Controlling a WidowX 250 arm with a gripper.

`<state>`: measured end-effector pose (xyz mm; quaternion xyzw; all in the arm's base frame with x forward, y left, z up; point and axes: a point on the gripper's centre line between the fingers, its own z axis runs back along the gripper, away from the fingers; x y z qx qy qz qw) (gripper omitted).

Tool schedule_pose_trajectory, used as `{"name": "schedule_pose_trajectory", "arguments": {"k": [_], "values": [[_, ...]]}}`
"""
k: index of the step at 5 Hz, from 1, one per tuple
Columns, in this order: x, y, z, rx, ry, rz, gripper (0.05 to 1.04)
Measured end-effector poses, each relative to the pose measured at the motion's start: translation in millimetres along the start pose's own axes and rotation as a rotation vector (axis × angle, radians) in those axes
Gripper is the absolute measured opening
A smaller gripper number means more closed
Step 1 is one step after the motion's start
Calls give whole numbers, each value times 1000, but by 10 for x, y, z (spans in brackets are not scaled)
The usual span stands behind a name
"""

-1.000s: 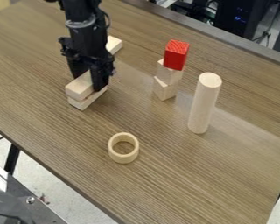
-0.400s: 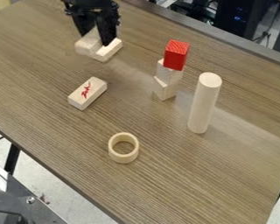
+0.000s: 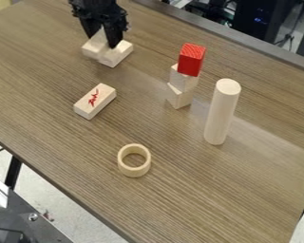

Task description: Stack cuboid to the left

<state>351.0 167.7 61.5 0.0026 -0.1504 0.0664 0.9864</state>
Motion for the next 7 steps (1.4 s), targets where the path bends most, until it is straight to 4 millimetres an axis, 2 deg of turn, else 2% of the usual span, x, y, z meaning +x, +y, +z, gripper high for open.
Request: {"name": "schedule_pose_trajectory", "arguments": {"k": [1, 7], "values": [[78, 27, -100, 6, 11, 5, 577], [176, -36, -131, 4, -5, 16, 577]]}}
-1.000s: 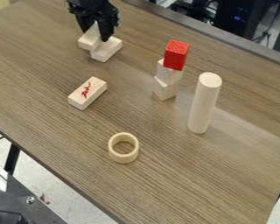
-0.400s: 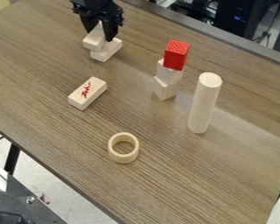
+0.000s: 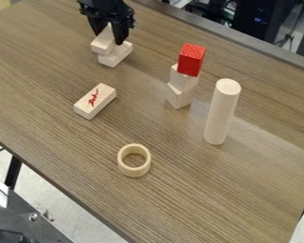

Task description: Stack cuboid to the left

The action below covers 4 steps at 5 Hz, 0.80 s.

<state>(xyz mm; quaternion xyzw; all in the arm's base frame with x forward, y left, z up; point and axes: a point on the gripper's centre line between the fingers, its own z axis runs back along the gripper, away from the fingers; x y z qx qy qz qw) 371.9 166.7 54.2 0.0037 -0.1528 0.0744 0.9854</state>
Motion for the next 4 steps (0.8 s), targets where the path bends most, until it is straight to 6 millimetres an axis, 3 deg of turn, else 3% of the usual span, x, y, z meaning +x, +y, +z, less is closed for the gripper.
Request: {"name": "schedule_pose_trajectory", "arguments": {"k": [4], "values": [[55, -67, -22, -11, -10, -14, 577]]}}
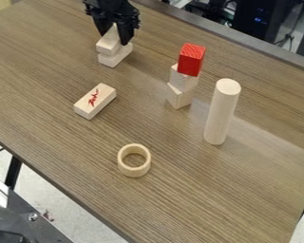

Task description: Stack cuboid to the left

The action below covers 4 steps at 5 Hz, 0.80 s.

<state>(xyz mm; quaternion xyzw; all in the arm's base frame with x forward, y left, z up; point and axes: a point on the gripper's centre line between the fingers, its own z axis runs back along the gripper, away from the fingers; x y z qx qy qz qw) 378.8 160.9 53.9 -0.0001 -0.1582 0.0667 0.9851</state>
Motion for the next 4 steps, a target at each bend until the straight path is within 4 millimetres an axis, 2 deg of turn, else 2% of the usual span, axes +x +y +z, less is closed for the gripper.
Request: {"name": "schedule_pose_trajectory", "arguments": {"k": [1, 2, 3, 4], "values": [[-9, -1, -19, 2, -6, 3, 627], [-66, 5, -75, 23, -7, 16, 921], [-121, -34, -118, 42, 5, -3, 1005], [-97, -105, 5, 25, -16, -4, 999]]}}
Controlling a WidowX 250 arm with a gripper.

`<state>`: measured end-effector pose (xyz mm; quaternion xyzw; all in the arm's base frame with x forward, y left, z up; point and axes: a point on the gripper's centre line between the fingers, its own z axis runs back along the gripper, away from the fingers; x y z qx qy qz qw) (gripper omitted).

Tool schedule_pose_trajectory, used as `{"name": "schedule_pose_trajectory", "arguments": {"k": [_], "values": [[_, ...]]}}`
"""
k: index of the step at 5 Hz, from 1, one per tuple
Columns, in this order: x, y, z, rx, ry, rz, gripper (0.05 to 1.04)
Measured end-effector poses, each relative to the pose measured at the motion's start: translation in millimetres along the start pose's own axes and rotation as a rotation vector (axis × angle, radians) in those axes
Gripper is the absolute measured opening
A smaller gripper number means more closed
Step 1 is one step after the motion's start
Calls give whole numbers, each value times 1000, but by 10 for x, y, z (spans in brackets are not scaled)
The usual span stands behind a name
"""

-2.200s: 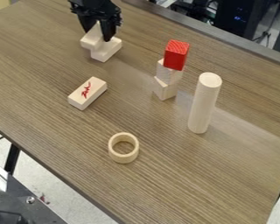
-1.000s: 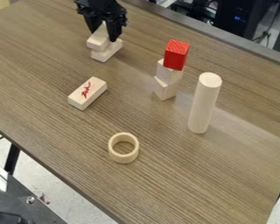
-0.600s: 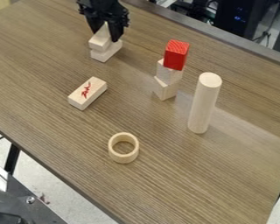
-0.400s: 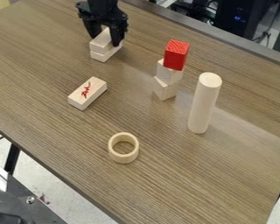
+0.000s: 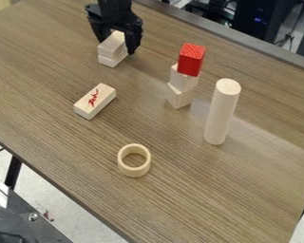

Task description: Stack cuboid to the left

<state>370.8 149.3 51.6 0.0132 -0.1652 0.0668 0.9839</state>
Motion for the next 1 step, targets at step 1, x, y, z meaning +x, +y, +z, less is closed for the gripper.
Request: {"name": "schedule_pose_trajectory", "arguments": {"k": [1], "values": [[43, -26, 179, -21, -24, 2, 999]]}}
